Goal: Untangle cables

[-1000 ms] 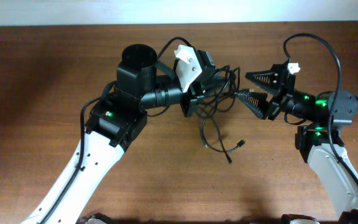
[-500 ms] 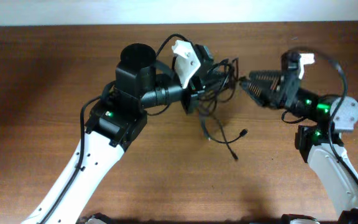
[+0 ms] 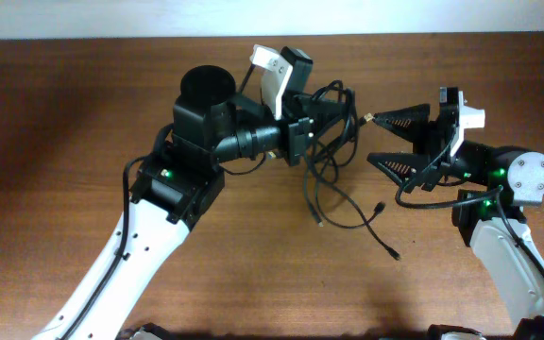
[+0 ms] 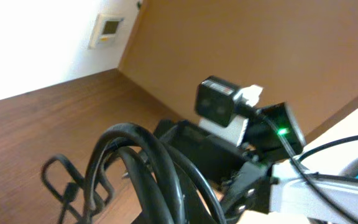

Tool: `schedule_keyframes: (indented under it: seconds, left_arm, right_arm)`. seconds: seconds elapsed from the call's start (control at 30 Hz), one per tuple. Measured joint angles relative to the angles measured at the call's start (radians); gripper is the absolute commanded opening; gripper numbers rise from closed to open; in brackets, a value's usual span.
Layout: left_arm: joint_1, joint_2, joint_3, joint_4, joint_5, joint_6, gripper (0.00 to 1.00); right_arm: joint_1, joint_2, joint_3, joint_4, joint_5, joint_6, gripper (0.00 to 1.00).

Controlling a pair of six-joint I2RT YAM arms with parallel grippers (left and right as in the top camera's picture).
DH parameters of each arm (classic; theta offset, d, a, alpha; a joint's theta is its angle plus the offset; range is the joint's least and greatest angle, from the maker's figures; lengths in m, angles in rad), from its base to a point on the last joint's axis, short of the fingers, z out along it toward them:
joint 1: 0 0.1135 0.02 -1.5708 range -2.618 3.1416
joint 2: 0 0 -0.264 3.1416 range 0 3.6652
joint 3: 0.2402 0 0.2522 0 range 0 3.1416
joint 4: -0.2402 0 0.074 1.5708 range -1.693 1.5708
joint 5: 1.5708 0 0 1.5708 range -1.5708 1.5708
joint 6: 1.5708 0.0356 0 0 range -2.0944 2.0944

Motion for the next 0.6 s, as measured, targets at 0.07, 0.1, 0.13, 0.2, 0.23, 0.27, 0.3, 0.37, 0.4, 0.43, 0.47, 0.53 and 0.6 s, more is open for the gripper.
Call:
schedule_keyframes:
  seconds: [0.07,0.1,0.13,0.2,0.23,0.27,0.3,0.37,0.4,0.43,0.47,0.53,0.6]
  left_arm:
    - [-0.018,0.0,0.0,0.014,0.005,-0.014,0.0]
    - [-0.027,0.0,0.0,0.019,0.006,-0.021,0.0]
    - [-0.036,0.0,0.0,0.023,0.007,-0.026,0.0]
    - [-0.05,0.0,0.0,0.025,0.013,-0.032,0.0]
    - [-0.056,0.0,0.0,0.024,0.015,-0.033,0.0]
    - [-0.062,0.0,0.0,0.025,0.015,-0.034,0.0]
    - [-0.066,0.0,0.0,0.025,0.017,-0.034,0.0]
    - [-0.07,0.0,0.0,0.026,0.018,-0.034,0.0]
    - [-0.071,0.0,0.0,0.027,0.019,-0.034,0.0]
    - [-0.071,0.0,0.0,0.027,0.019,-0.034,0.0]
    - [-0.071,0.0,0.0,0.029,0.021,-0.037,0.0]
    - [-0.071,0.0,0.0,0.051,0.025,-0.038,0.0]
    - [-0.071,0.0,0.0,0.088,0.034,-0.042,0.0]
  right_arm:
    - [0.0,0.0,0.0,-0.001,-0.002,-0.016,0.62]
    - [0.0,0.0,0.0,-0.001,-0.002,-0.022,0.57]
    - [0.0,0.0,0.0,-0.001,-0.002,-0.027,0.53]
    - [0.0,0.0,0.0,0.001,0.002,-0.033,0.42]
    - [0.0,0.0,0.0,-0.001,0.006,-0.032,0.34]
    - [0.0,0.0,0.0,-0.006,0.013,-0.037,0.25]
    - [0.0,0.0,0.0,-0.01,0.016,-0.035,0.2]
    - [0.0,0.0,0.0,-0.026,0.024,-0.042,0.1]
    - [0.0,0.0,0.0,-0.038,0.029,-0.042,0.06]
    - [0.0,0.0,0.0,-0.049,0.032,-0.042,0.06]
    - [0.0,0.0,0.0,-0.062,0.036,-0.047,0.07]
    - [0.0,0.0,0.0,-0.076,0.037,-0.052,0.1]
    - [0.0,0.0,0.0,-0.098,0.04,-0.058,0.13]
